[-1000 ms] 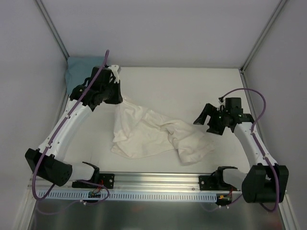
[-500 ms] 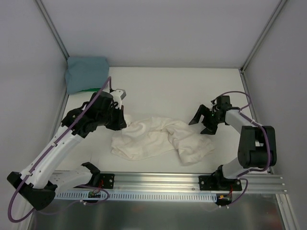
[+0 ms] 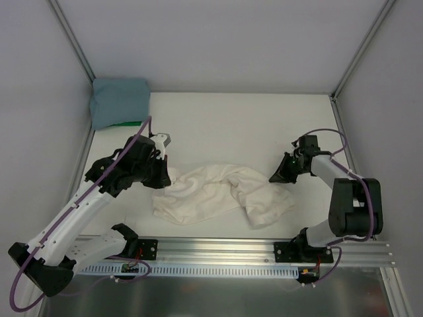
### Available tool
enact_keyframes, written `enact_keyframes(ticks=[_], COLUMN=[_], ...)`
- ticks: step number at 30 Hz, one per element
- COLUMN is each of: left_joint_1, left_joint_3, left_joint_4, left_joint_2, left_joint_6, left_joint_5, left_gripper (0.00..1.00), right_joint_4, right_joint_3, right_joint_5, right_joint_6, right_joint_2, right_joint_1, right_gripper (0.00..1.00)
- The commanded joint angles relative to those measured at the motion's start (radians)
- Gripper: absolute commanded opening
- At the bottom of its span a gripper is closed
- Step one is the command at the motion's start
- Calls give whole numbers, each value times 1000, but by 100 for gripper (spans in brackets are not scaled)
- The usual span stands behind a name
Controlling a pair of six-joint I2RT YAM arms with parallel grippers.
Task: Fold and stack the t-shirts
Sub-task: Flatten out the tshirt
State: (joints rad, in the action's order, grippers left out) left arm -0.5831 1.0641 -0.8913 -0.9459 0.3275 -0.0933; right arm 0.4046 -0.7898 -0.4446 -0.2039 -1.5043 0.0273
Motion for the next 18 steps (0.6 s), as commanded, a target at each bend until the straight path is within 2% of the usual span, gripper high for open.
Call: enact_keyframes(ticks=[1,3,4,6,11,18], left_joint_1=[-3,-4,-4,-3,-4,-3], left_joint_3=[-10,-19,-19,-26,-29,-23], left_joint_4=[15,20,22,32,45,32], left_joint_2=[16,19,19,21,19,30], left_joint_6=[12,12,12,13,15,10], left_joint_5=[21,26,26,23,14,24], left_gripper=[0,0,0,0,0,0], right_joint_4=[101,179,198,246,277,189], right_joint_3=[-64,-92,-109,-118,-86,7], right_joint_5=[50,122,150,198,224,195], right_joint_6=[24,41,47,63,69,55], right_joint_2=[108,160,179,235,297,247], right_joint_1=[-9,-7,-7,-10,-10,-13], right_gripper=[4,32,57,68,70,70])
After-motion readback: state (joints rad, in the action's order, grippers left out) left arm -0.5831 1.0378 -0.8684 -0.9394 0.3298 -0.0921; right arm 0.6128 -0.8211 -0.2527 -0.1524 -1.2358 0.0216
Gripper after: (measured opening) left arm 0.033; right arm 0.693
